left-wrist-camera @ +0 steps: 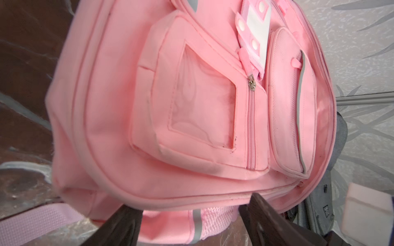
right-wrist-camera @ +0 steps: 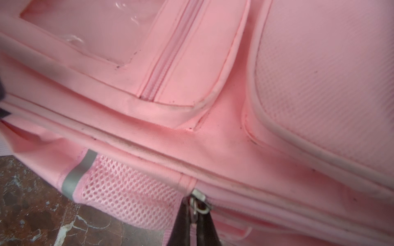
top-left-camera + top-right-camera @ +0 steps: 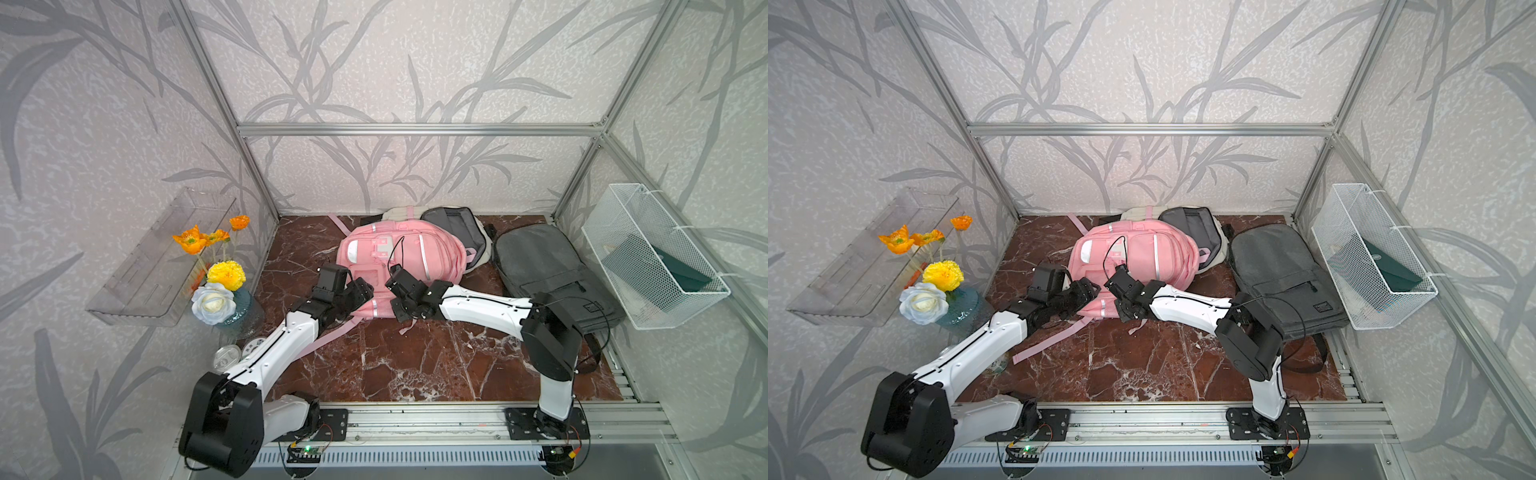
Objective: Zip up the backpack
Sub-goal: Zip the zipper on the backpack.
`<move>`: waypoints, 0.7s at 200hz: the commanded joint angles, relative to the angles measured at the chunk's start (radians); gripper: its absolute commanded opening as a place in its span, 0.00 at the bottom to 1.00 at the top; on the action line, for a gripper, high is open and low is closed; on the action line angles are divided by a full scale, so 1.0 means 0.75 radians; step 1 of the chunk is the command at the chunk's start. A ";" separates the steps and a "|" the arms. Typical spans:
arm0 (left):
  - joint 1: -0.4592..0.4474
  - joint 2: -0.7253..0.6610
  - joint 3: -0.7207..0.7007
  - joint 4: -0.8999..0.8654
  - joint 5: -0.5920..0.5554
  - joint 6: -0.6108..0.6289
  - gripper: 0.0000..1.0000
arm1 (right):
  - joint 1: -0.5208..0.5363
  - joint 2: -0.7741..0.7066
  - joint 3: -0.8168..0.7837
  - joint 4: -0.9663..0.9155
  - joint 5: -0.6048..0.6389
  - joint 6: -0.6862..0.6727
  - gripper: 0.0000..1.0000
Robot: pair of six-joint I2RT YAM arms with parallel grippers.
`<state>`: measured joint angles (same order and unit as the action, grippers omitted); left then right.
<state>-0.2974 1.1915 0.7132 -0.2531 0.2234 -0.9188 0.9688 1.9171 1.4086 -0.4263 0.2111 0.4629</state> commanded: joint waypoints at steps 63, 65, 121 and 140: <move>-0.055 0.017 -0.074 0.270 0.079 -0.244 0.73 | 0.062 -0.016 0.049 0.188 -0.106 0.007 0.00; -0.056 0.025 -0.071 0.270 0.079 -0.242 0.73 | 0.062 -0.016 0.049 0.188 -0.109 0.007 0.00; -0.072 0.158 -0.038 0.296 0.034 -0.200 0.35 | 0.062 -0.042 0.022 0.192 -0.098 -0.007 0.00; -0.070 0.187 -0.029 0.308 0.002 -0.192 0.16 | 0.062 -0.043 0.016 0.186 -0.117 -0.033 0.00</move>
<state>-0.3470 1.2980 0.6613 -0.0422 0.2710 -1.0946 1.0050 1.9175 1.4101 -0.3408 0.1493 0.4633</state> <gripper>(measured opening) 0.252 0.073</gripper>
